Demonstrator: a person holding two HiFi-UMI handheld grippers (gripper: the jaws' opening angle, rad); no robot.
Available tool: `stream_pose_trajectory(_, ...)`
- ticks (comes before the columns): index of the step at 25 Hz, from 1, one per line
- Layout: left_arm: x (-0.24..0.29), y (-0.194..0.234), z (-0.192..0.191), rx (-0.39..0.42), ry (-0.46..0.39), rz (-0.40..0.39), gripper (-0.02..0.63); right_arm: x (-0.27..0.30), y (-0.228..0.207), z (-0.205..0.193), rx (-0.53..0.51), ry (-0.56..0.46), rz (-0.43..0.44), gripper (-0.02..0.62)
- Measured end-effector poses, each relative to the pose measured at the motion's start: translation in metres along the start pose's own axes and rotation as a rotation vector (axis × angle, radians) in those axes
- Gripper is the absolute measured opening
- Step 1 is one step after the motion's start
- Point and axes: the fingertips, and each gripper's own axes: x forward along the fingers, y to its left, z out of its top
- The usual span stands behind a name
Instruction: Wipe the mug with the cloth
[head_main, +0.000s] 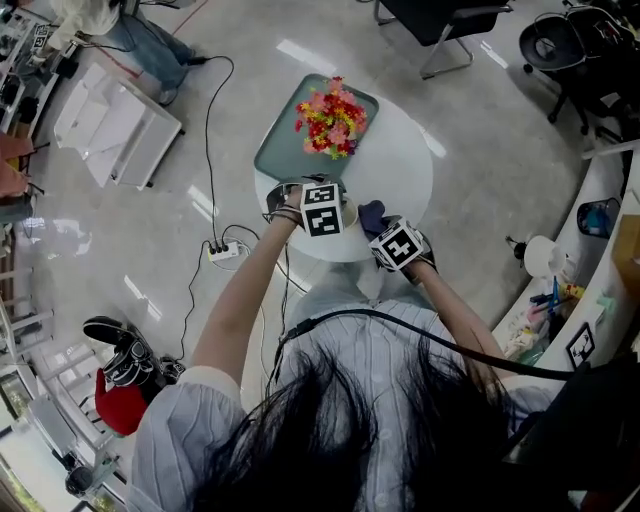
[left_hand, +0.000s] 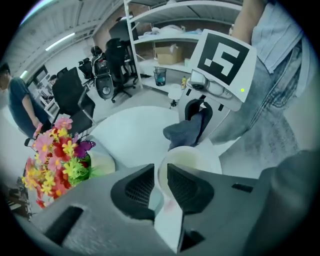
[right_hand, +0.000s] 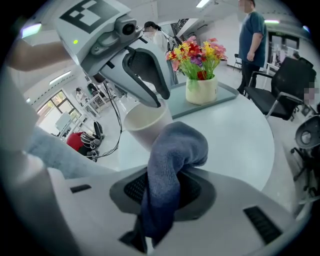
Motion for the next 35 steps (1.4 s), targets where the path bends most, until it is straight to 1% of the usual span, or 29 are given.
stream_pose_trajectory(3, 0.005, -0.003, -0.001, 0.008, 0.020, -0.030, 0.083, 0.000, 0.000, 0.000, 0.009, -0.003, -0.003, 0.101)
stream_pose_trajectory(4, 0.006, -0.002, -0.003, -0.004, 0.022, -0.028, 0.060, 0.000, 0.001, 0.000, 0.013, -0.004, -0.004, 0.101)
stream_pose_trajectory(6, 0.007, -0.001, -0.004, -0.072, 0.012, -0.028, 0.041, 0.000, 0.001, 0.000, 0.019, -0.007, -0.004, 0.101)
stream_pose_trajectory(9, 0.005, 0.001, -0.004, -0.182, -0.002, -0.041, 0.041, -0.002, -0.002, -0.001, 0.021, -0.011, -0.007, 0.101)
stream_pose_trajectory(12, 0.005, 0.004, -0.003, -0.277, -0.022, -0.027, 0.041, -0.003, -0.004, -0.003, 0.023, -0.009, -0.010, 0.101)
stream_pose_trajectory(17, 0.002, 0.009, -0.007, -0.516, -0.085, 0.041, 0.041, -0.004, -0.006, -0.003, 0.011, -0.010, -0.008, 0.101)
stream_pose_trajectory(25, -0.009, 0.005, -0.023, -0.881, -0.116, 0.136, 0.041, -0.004, -0.003, 0.001, -0.026, -0.007, 0.005, 0.101)
stream_pose_trajectory(28, -0.018, 0.003, -0.036, -1.036, -0.139, 0.181, 0.041, -0.003, -0.002, 0.002, -0.037, -0.008, 0.010, 0.101)
stream_pose_trajectory(29, -0.020, 0.001, -0.039, -1.091, -0.150, 0.193, 0.043, -0.002, -0.002, 0.003, -0.039, -0.008, 0.011, 0.101)
stream_pose_trajectory(31, -0.022, 0.000, -0.041, -1.194, -0.201, 0.198, 0.043, -0.002, -0.002, 0.005, -0.039, -0.008, 0.015, 0.101)
stream_pose_trajectory(35, -0.024, -0.005, -0.049, -1.369, -0.270, 0.219, 0.043, 0.000, -0.001, 0.007, -0.047, -0.007, 0.025, 0.101)
